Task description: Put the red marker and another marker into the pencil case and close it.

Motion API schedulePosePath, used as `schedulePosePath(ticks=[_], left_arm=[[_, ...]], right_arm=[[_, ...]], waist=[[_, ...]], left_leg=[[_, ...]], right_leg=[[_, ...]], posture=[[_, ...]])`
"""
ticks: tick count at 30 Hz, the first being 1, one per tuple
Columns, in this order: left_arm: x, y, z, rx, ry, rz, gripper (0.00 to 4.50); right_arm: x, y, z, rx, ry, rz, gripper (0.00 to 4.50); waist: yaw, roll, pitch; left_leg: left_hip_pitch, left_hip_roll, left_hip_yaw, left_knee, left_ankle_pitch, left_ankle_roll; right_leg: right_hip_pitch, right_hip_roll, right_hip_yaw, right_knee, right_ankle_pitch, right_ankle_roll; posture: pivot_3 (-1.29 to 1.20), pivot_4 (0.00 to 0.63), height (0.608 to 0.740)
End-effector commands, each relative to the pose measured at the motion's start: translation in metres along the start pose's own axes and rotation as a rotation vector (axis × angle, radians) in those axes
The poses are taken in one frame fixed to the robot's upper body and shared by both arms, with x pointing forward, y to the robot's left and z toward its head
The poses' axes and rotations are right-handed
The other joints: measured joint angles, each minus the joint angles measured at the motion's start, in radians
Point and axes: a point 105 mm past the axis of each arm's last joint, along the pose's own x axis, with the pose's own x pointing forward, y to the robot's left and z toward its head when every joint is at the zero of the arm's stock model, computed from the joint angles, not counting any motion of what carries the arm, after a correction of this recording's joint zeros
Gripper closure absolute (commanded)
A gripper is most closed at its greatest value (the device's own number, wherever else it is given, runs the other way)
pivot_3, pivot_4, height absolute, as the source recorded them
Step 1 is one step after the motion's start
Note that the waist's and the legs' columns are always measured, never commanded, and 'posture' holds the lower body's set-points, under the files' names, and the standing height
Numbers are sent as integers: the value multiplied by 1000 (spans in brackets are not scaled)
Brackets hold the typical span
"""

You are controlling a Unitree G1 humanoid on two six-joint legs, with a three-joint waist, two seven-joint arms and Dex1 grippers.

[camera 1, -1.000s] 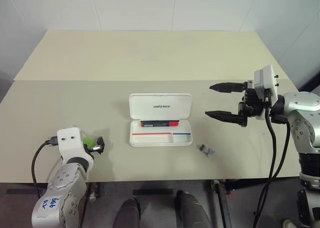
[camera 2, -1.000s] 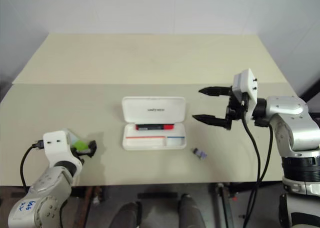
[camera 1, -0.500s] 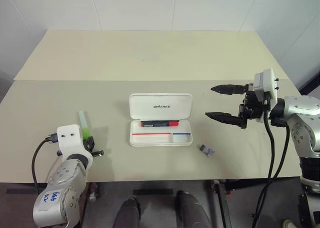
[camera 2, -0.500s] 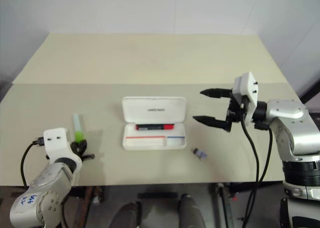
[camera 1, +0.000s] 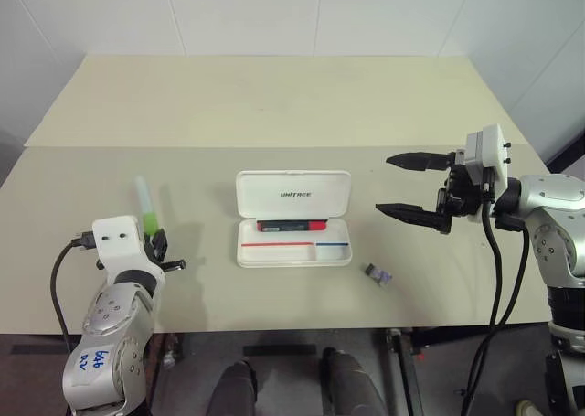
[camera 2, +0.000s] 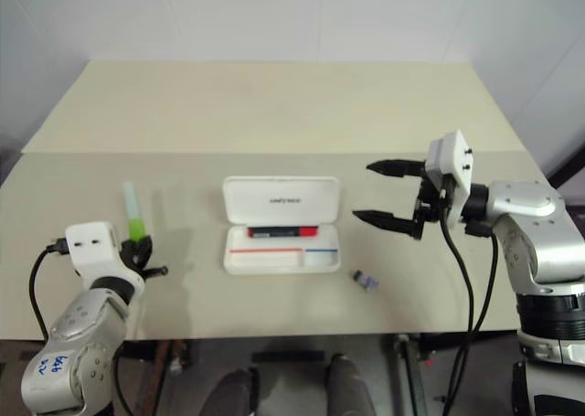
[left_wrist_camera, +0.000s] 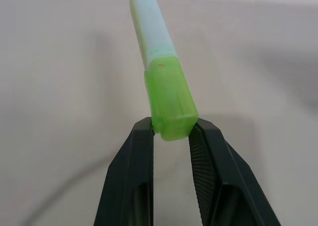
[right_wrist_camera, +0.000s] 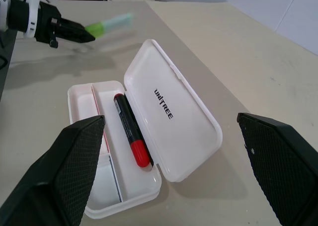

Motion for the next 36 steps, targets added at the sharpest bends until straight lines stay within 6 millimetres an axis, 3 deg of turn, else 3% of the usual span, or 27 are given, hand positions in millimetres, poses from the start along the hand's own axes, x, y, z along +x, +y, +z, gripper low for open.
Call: schedulePosePath(ticks=[1,8,11,15,19,23,32,36], left_arm=[[-2,-8,21,28,-146,-92,3905],[-14,-18,68,68,-449,-329,3905],[-17,-22,79,119,-516,-412,3905],[-30,-43,106,25,-554,-786,3905],[-57,-72,94,88,-410,-1185,3905],[-69,-76,89,79,-281,-1369,3905],[-68,-68,80,51,35,-1629,3905],[-58,-68,78,0,196,-1723,3905]], right_arm=[[-6,-3,8,-54,-1,-23,0],[-5,-6,5,-53,5,-36,0],[-6,-8,4,-52,4,-44,0],[-8,-12,1,-50,7,-73,0],[-10,-13,-1,-50,6,-100,0],[-14,-11,-3,-47,10,-124,0],[-29,-8,-5,-42,34,-193,0],[-34,-5,-4,-41,43,-215,0]], waist=[[0,0,0],[1,0,0],[1,0,0],[1,0,0],[-2,0,0],[-3,0,0],[-4,1,1],[-1,1,1]], left_leg=[[0,0,0,0,0,0],[0,0,0,0,0,0],[0,0,0,0,0,0],[0,0,0,0,0,0],[0,0,1,-1,0,0],[0,0,1,-3,0,0],[0,1,1,-2,0,1],[0,0,1,-2,0,1]], right_leg=[[0,0,0,0,0,0],[0,0,0,-1,0,0],[0,0,0,-1,0,0],[0,0,0,0,1,-1],[0,0,0,-1,1,-1],[-1,0,0,1,0,0],[-2,0,0,1,0,-1],[-2,0,0,1,0,-2]], posture=[[0,150,740],[0,150,740],[0,150,740],[0,150,740],[0,150,740],[0,150,740],[0,150,740],[0,150,740]])
